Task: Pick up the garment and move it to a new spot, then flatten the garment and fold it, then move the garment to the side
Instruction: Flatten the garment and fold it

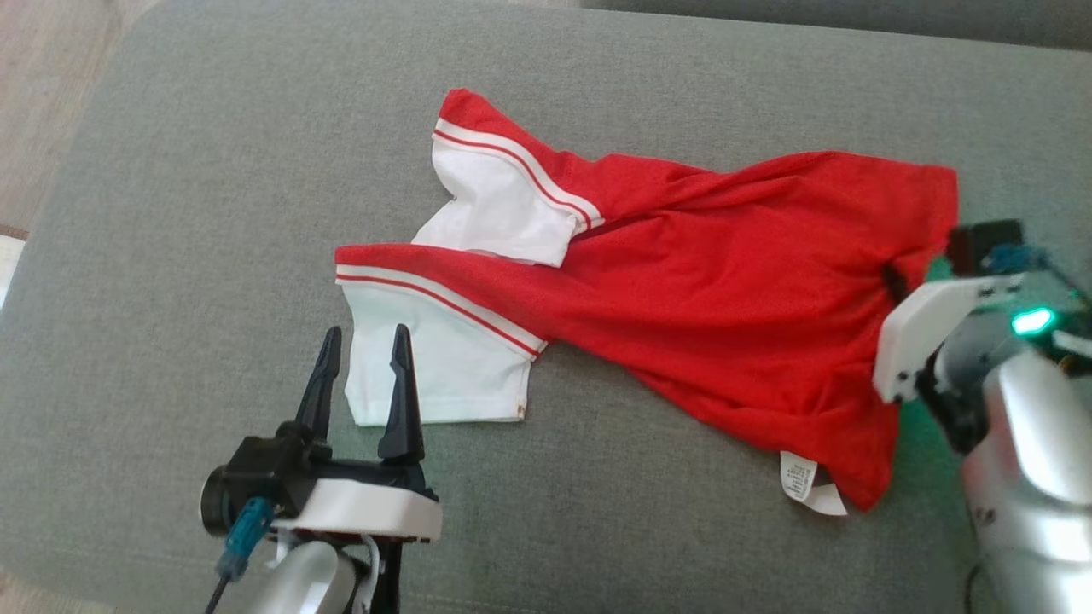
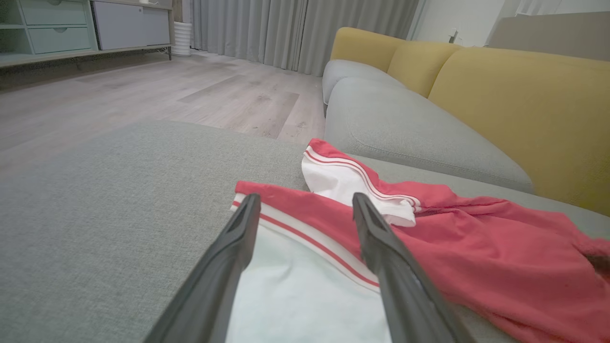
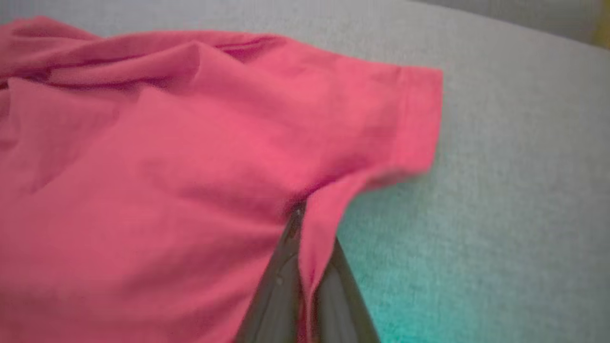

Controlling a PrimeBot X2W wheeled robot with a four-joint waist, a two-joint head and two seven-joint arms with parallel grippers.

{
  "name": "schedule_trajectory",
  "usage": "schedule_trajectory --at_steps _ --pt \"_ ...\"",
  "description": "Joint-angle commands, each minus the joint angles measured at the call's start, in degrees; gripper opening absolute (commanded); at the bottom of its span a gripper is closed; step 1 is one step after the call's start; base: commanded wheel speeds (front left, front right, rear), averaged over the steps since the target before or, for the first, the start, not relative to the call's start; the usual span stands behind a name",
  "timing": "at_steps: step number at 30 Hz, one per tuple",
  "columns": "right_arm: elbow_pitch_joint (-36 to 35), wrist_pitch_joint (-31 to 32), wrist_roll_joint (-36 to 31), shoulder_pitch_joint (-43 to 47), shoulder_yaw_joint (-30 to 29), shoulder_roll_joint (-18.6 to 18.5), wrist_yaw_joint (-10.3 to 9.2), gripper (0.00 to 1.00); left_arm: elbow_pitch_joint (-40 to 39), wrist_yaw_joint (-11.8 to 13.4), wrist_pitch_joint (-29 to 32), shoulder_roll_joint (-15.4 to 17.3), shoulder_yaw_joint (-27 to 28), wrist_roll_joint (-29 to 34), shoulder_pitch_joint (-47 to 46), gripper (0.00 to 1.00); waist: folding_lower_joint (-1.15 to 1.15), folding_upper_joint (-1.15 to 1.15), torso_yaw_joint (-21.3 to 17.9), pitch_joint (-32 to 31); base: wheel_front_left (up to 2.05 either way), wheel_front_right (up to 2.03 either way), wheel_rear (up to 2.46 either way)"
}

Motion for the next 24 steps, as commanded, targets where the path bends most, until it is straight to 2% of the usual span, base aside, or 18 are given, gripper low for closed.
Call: schedule_trajectory --at_steps 1,9,14,15,16,17,24 --pt "-1.96 -1.16 -0.54 -4.45 1.56 -1.83 -0.04 0.0 -1.68 -0.18 -0.66 0.32 2.32 0.72 -1.66 1.0 0.0 0.0 0.31 0.29 0.0 0.0 0.0" --pt "-0.26 -1.88 -2.3 -15.21 3.44 -7.11 -0.04 0.0 -1.21 -1.18 -0.68 -1.0 1.67 1.57 -2.18 1.0 0.0 0.0 2.52 1.43 0.0 0.0 0.0" --pt "2.83 -2.68 -3.61 -19.03 3.76 -8.69 -0.04 0.0 -0.88 -1.66 -0.68 -1.6 1.6 1.97 -2.38 1.0 0.0 0.0 3.47 2.09 0.0 0.0 0.0" --pt "3.83 -2.98 -4.06 -19.66 3.83 -8.7 -0.04 0.12 -0.77 -1.76 -0.68 -1.74 1.66 2.07 -2.39 1.0 0.0 0.0 3.56 2.18 0.0 0.0 0.0" --pt "4.71 -3.55 -4.53 -20.14 4.12 -8.61 -0.04 0.95 -0.64 -1.85 -0.68 -1.87 1.7 2.17 -2.39 1.0 0.0 0.0 3.61 2.23 0.0 0.0 0.0" --pt "5.29 -4.63 -4.9 -20.54 3.94 -8.31 -0.04 1.0 -0.52 -1.94 -0.68 -1.98 1.77 2.26 -2.37 1.0 0.0 0.0 3.6 2.25 0.0 0.0 0.0" --pt "7.8 -14.3 -6.07 -19.82 1.65 -4.85 -0.04 1.0 0.38 -2.65 -0.68 -2.32 1.74 2.76 -1.87 1.0 0.0 0.0 1.63 0.41 0.0 0.0 0.0"
